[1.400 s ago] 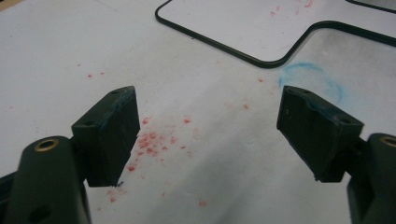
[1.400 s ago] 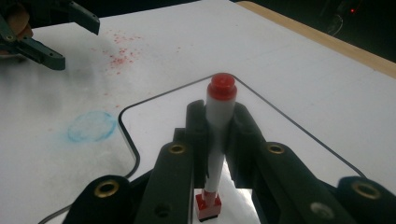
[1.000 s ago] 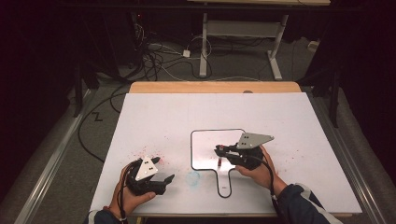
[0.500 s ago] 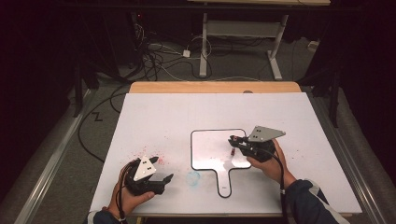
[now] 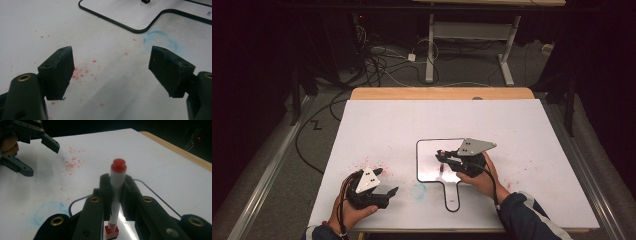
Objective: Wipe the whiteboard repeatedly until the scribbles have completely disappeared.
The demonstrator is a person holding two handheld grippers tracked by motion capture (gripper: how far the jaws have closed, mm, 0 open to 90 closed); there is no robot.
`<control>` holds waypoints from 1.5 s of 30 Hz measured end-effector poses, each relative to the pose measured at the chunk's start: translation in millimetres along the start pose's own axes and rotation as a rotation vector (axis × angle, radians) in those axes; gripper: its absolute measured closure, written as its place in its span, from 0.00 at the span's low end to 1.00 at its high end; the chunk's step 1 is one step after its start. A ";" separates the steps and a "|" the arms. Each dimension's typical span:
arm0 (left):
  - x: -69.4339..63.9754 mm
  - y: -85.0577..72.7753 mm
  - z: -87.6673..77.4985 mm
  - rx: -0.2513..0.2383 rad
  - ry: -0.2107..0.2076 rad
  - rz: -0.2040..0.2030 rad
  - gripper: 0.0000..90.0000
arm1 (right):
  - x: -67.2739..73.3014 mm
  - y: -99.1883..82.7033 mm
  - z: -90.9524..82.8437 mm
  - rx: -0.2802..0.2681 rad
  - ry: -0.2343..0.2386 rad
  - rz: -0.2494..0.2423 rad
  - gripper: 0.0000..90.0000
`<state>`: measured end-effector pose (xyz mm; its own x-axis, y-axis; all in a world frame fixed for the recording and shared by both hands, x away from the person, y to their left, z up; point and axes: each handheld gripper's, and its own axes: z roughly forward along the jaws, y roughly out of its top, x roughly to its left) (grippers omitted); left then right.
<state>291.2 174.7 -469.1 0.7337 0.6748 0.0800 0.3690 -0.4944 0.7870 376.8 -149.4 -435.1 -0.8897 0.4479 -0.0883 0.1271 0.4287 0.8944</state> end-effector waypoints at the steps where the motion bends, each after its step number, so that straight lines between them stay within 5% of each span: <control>1: 0.0 -0.1 0.1 0.000 -0.003 0.000 0.22 | 1.8 1.2 2.5 -0.001 0.002 -0.004 0.90; 7: -0.2 -0.2 -0.2 0.003 -0.003 0.003 0.22 | 8.3 5.6 9.4 0.007 0.013 -0.032 0.90; 15: -0.7 0.4 0.7 0.006 -0.011 -0.005 0.22 | -2.8 1.4 -10.2 0.055 -0.024 -0.039 0.90; 27: -1.5 1.0 1.4 0.007 -0.012 -0.004 0.22 | -43.2 -17.4 -54.6 0.098 -0.138 0.021 0.90; 36: -1.5 1.0 2.5 0.007 -0.021 -0.006 0.22 | -29.8 -10.3 -29.2 0.051 -0.100 0.001 0.90; 45: -1.5 0.7 3.6 0.015 -0.030 -0.005 0.22 | -4.6 1.1 2.1 0.004 0.002 -0.017 0.90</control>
<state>292.4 171.4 -470.8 0.7484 0.6607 0.0579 0.3808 -0.4995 0.7782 381.9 -149.4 -434.6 -0.8927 0.4388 -0.1025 0.1137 0.4395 0.8910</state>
